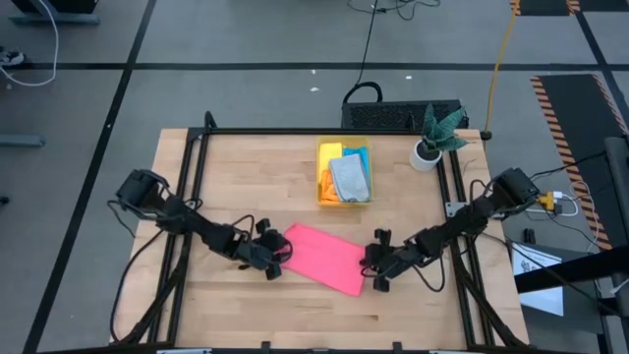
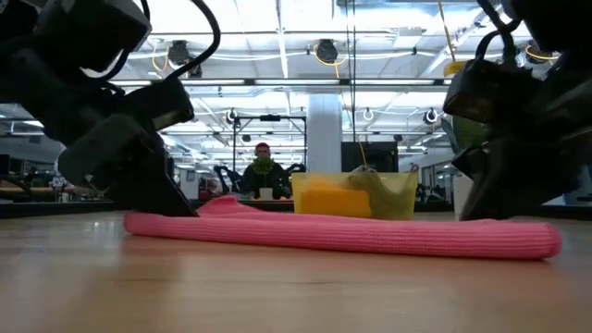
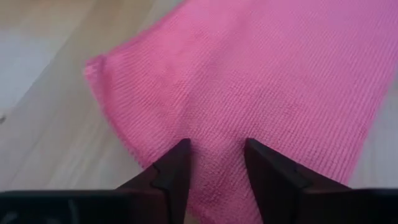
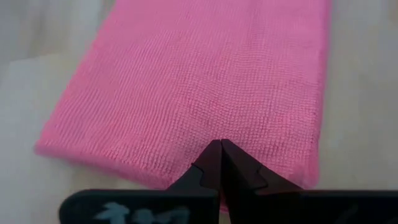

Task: Fold microfiber towels
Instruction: Fold the pink microfiber towel

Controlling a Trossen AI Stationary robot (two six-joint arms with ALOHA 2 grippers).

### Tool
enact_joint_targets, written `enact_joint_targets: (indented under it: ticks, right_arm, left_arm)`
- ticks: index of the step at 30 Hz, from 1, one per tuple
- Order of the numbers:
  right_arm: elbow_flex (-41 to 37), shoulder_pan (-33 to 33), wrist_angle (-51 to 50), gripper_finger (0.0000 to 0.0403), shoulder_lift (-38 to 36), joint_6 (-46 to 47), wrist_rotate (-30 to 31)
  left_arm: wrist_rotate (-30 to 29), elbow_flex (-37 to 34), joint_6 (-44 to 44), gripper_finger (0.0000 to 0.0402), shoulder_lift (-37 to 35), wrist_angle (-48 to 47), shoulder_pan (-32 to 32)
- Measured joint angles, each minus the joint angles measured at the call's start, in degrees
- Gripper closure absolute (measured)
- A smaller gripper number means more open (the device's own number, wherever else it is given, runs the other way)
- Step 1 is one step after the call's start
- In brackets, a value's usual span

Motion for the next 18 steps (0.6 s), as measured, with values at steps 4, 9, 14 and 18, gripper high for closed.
enact_joint_targets:
  ticks: [4, 9, 14, 18]
  right_arm:
    - [0.08, 2.34, 0.05, 0.0403, -0.05, 3.77, -4.28]
    - [0.07, 6.55, 2.66, 0.0403, -0.02, 3.29, -9.17]
    - [0.0, 8.65, 10.75, 0.0403, -0.44, -4.88, -9.86]
    - [0.02, 8.08, 17.64, 0.0403, -0.42, -10.78, -6.83]
  left_arm:
    - [-1.12, 0.2, 2.5, 0.0265, 1.51, 0.62, -0.34]
    - [-7.27, -0.05, 8.93, 0.0274, 0.25, -0.35, 0.58]
    - [-7.7, -0.08, 13.49, 0.0275, -4.41, 2.59, 2.13]
    - [-1.8, -0.03, 14.01, 0.0275, -5.38, 8.99, 3.01]
